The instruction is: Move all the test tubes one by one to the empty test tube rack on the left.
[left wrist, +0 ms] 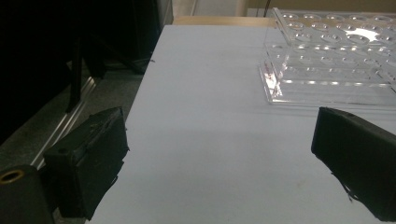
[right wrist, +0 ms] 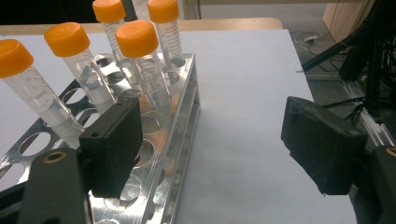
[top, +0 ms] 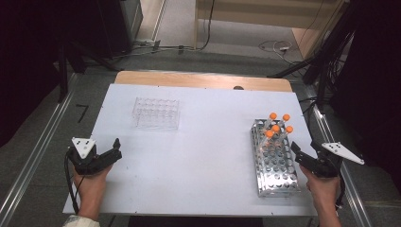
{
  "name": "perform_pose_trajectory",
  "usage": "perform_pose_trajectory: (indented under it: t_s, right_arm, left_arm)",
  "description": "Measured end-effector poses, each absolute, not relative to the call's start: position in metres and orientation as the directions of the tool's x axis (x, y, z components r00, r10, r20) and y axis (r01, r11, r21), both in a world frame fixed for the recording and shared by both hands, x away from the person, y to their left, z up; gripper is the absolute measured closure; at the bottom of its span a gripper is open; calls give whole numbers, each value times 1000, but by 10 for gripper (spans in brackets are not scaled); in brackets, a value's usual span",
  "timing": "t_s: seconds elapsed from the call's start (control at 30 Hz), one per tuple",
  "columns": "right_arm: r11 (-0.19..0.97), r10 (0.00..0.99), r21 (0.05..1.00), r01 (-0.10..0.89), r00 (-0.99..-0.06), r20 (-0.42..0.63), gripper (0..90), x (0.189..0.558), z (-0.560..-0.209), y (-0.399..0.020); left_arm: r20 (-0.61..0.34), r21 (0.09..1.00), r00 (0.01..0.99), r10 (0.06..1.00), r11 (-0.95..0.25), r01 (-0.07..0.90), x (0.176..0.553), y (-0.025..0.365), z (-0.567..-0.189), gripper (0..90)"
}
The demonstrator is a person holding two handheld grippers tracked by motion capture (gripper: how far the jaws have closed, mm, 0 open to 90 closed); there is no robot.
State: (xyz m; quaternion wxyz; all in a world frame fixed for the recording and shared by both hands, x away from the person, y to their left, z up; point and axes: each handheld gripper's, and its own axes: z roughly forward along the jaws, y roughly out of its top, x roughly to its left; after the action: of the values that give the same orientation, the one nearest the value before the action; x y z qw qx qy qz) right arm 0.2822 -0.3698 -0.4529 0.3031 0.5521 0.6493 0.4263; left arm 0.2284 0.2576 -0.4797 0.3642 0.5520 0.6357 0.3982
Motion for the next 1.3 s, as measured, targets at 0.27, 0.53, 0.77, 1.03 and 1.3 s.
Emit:
perform_pose_trajectory:
  t_s: [0.27,0.53,0.77,1.03,1.3]
  right_arm:
    - [41,972,890,454,-223,69,194,288,-453,-366]
    - [51,971,891,451,-229,61,194,294,-454,-364]
    - [68,967,894,444,-250,51,218,299,-454,-362]
    - [92,953,900,426,-299,44,275,305,-455,-359]
    - [121,928,902,415,-369,45,373,313,-459,-356]
  left_arm:
    - [-24,909,-126,992,74,411,228,258,-480,40]
    - [-26,909,-126,992,75,410,229,258,-480,40]
    - [-24,909,-126,992,74,411,229,257,-480,40]
    - [-24,908,-126,992,74,412,229,257,-480,40]
    - [-22,907,-125,992,72,415,229,257,-480,40]
